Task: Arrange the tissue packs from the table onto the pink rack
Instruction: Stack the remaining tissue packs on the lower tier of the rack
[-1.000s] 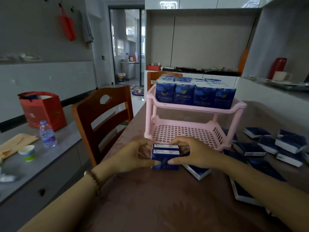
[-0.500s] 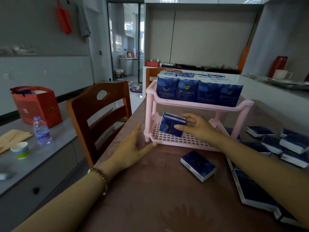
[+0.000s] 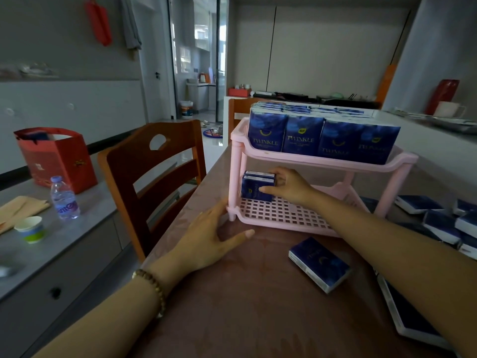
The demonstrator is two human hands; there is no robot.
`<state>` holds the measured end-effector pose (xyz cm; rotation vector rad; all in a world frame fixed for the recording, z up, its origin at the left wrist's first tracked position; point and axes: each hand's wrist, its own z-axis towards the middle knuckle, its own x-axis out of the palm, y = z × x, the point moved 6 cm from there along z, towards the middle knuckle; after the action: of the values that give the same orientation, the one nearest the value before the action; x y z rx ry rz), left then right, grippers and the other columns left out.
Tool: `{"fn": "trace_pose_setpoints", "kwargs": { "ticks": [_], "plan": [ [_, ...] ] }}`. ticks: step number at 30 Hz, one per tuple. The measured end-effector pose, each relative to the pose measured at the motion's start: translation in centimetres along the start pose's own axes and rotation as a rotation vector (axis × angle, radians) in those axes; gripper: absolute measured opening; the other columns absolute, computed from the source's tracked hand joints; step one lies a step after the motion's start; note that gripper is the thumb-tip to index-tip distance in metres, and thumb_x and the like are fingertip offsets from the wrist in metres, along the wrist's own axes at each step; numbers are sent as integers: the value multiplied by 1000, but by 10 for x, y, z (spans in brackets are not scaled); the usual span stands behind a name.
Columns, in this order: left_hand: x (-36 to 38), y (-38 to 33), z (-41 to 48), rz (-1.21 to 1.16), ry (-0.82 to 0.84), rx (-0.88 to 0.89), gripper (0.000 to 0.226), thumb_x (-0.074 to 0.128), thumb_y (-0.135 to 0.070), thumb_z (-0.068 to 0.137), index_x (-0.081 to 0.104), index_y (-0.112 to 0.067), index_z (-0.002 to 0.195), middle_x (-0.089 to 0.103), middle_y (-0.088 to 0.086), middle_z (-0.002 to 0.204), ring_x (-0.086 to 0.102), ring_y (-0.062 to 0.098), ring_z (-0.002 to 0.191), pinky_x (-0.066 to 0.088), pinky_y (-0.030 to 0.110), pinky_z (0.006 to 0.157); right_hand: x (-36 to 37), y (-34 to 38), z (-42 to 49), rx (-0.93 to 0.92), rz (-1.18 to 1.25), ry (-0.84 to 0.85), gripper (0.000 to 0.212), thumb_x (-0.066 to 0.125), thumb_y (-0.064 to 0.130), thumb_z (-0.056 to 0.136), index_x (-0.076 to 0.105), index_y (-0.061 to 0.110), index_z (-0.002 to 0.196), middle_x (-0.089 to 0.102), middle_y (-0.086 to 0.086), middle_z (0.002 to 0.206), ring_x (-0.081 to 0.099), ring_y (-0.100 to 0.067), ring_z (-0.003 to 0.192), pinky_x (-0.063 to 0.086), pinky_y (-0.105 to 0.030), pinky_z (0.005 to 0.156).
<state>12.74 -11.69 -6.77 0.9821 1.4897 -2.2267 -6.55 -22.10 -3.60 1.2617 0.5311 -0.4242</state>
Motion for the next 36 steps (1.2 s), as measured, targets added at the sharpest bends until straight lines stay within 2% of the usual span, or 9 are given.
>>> {"fn": "trace_pose_setpoints", "kwargs": {
  "ticks": [4, 7, 12, 18, 21, 23, 27, 31, 36],
  "plan": [
    [0, -2, -1, 10, -2, 10, 86, 53, -65, 69, 20, -34, 144, 37, -9, 148, 40, 9, 130, 34, 25, 106, 0, -3, 3, -5, 35, -30, 47, 71, 8, 79, 51, 0, 121, 62, -15, 119, 61, -25, 107, 50, -33, 92],
    [0, -3, -1, -3, 4, 4, 86, 53, -67, 69, 22, -35, 143, 38, -9, 147, 41, 10, 130, 36, 31, 110, 3, -7, 4, 12, 31, -11, 53, 72, 12, 79, 48, 4, 126, 60, -15, 123, 59, -26, 110, 48, -41, 98],
    [-1, -3, -2, -17, -7, 0, 90, 56, -68, 68, 21, -33, 144, 38, -10, 147, 40, 9, 131, 36, 37, 111, 4, -7, 0, 28, -17, 8, 70, 72, 18, 80, 33, 8, 138, 48, -11, 137, 49, -23, 122, 42, -27, 95],
    [-2, -9, -5, 16, -12, 13, 87, 55, -66, 68, 25, -33, 142, 41, -10, 144, 42, 8, 128, 36, 32, 110, -1, -3, -4, 52, -39, -2, 65, 68, 21, 84, 34, 8, 138, 46, -11, 139, 49, -23, 123, 41, -24, 91],
    [-3, -12, -7, 4, -26, 12, 86, 58, -61, 70, 23, -32, 143, 39, -9, 145, 41, 0, 121, 36, 23, 105, -2, -4, -5, 66, -16, -1, 66, 69, 21, 83, 34, 8, 138, 43, -11, 141, 48, -24, 124, 42, -29, 96],
    [-4, -15, -7, 5, -36, 4, 84, 60, -56, 73, 21, -32, 144, 37, -9, 146, 38, -1, 118, 37, 23, 103, -2, -4, -7, 72, -7, 5, 68, 69, 21, 83, 33, 9, 138, 44, -11, 141, 48, -24, 124, 42, -27, 95],
    [-4, -16, -8, 33, -33, -17, 90, 57, -61, 69, 19, -31, 145, 36, -6, 149, 42, 9, 126, 36, 25, 103, -1, -2, -9, 70, -4, 7, 61, 68, 18, 84, 37, 6, 136, 49, -11, 134, 51, -24, 121, 42, -26, 93],
    [-3, -15, -8, 72, -35, -38, 82, 61, -51, 78, 20, -27, 144, 35, -3, 150, 41, 13, 130, 35, 23, 101, -2, -3, -3, 79, 57, -29, 42, 65, 12, 85, 49, -1, 122, 60, -19, 123, 59, -29, 111, 47, -34, 94],
    [-4, -13, -7, 49, -48, -33, 84, 62, -51, 78, 18, -28, 146, 35, -4, 150, 40, 9, 128, 34, 23, 102, 1, -8, -3, 94, 79, 11, 56, 67, 14, 84, 42, 3, 133, 56, -15, 128, 57, -25, 115, 46, -30, 94]
  ]
}}
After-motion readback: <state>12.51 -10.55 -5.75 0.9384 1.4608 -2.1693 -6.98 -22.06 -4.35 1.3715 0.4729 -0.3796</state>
